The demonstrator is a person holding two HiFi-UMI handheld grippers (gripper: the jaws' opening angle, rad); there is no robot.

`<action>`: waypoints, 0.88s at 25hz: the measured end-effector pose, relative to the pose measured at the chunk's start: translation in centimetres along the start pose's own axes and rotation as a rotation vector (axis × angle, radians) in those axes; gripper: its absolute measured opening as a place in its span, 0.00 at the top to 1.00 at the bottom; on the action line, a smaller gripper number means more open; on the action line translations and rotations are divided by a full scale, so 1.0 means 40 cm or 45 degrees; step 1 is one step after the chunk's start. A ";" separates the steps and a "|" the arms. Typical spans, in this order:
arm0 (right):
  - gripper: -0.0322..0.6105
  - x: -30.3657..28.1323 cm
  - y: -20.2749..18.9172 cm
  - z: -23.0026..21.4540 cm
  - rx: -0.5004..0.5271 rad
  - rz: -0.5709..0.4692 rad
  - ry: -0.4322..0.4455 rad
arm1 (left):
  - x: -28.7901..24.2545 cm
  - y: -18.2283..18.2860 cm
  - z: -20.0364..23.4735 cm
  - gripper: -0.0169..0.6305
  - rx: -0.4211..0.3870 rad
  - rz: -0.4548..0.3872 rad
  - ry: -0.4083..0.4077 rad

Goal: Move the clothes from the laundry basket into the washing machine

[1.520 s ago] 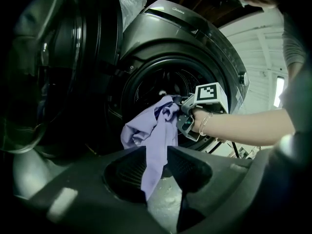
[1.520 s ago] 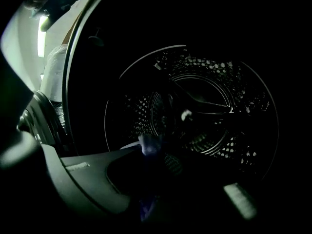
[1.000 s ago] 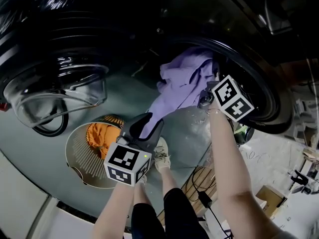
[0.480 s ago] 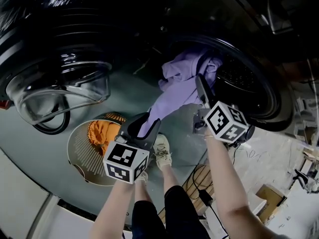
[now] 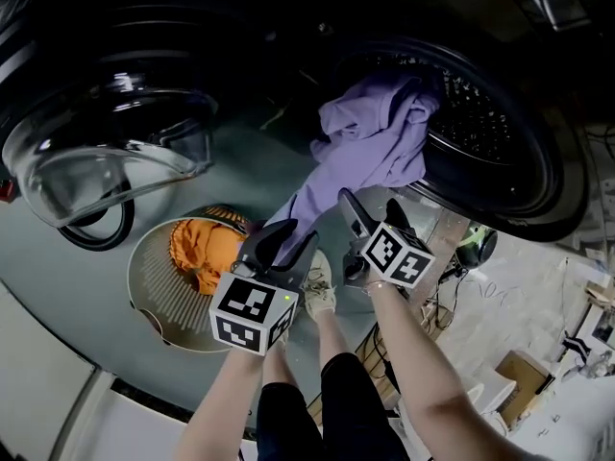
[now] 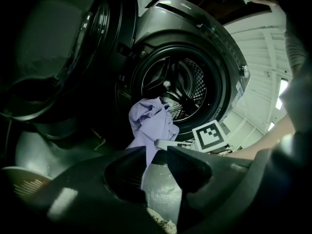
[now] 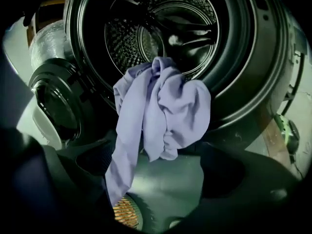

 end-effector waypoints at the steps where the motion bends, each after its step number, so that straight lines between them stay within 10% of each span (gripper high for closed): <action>1: 0.05 -0.015 -0.011 0.000 0.000 0.012 0.007 | -0.002 -0.004 -0.001 0.79 0.006 -0.004 0.001; 14: 0.03 -0.126 -0.014 -0.071 -0.003 0.039 -0.054 | -0.056 -0.020 0.000 0.79 0.017 -0.031 -0.008; 22: 0.69 -0.131 0.041 -0.050 0.154 -0.004 -0.025 | -0.061 -0.038 0.000 0.79 0.035 -0.013 -0.001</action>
Point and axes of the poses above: the fingertips, and each gripper's own axes: x backward along the fingers, z to its left, y out of its top, the point moved 4 cm from there along x, backward along the fingers, and after that the axes turned 6 degrees about -y, right-handed, at the moved point
